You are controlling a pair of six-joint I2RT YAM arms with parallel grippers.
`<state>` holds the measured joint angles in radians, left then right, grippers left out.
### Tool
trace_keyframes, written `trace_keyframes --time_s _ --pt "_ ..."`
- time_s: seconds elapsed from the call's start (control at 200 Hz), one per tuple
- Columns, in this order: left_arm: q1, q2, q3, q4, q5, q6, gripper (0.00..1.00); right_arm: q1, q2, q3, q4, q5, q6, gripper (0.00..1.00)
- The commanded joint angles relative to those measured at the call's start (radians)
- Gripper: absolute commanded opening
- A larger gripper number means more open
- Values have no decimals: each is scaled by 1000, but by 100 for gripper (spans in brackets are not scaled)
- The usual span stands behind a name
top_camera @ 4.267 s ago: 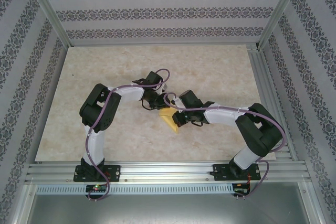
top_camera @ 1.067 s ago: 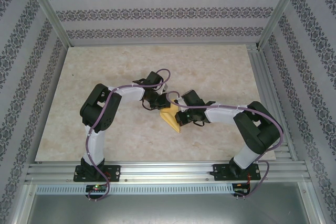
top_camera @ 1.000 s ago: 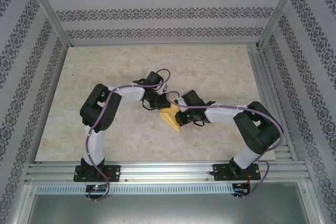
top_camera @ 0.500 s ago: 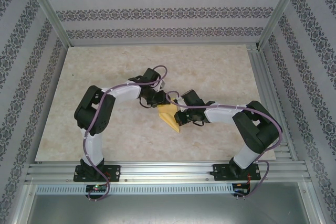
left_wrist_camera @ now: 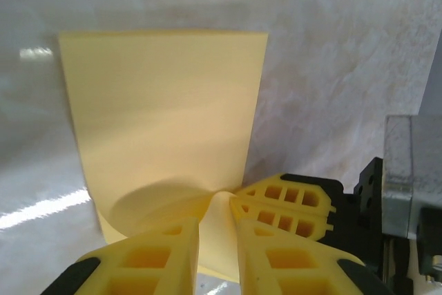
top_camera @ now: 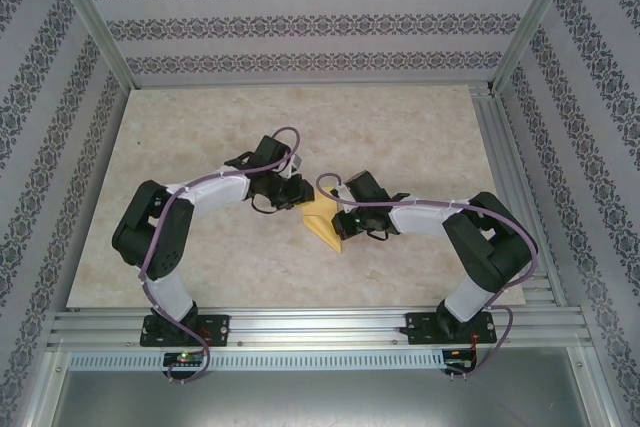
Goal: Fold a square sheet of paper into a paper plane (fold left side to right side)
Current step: Third fold the triangle at the center of the table.
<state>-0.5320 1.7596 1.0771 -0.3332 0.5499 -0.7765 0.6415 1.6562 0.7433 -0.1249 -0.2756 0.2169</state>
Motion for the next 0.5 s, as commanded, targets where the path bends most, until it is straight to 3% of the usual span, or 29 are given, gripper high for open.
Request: trace_keyframes --time_s 0.0,0.495 --pt "-45 -23 -28 101 23 -90 23 16 47 -25 -48 7 6 0" --pt "-129 69 -27 147 -36 -164 19 16 51 -20 -51 8 2 0"
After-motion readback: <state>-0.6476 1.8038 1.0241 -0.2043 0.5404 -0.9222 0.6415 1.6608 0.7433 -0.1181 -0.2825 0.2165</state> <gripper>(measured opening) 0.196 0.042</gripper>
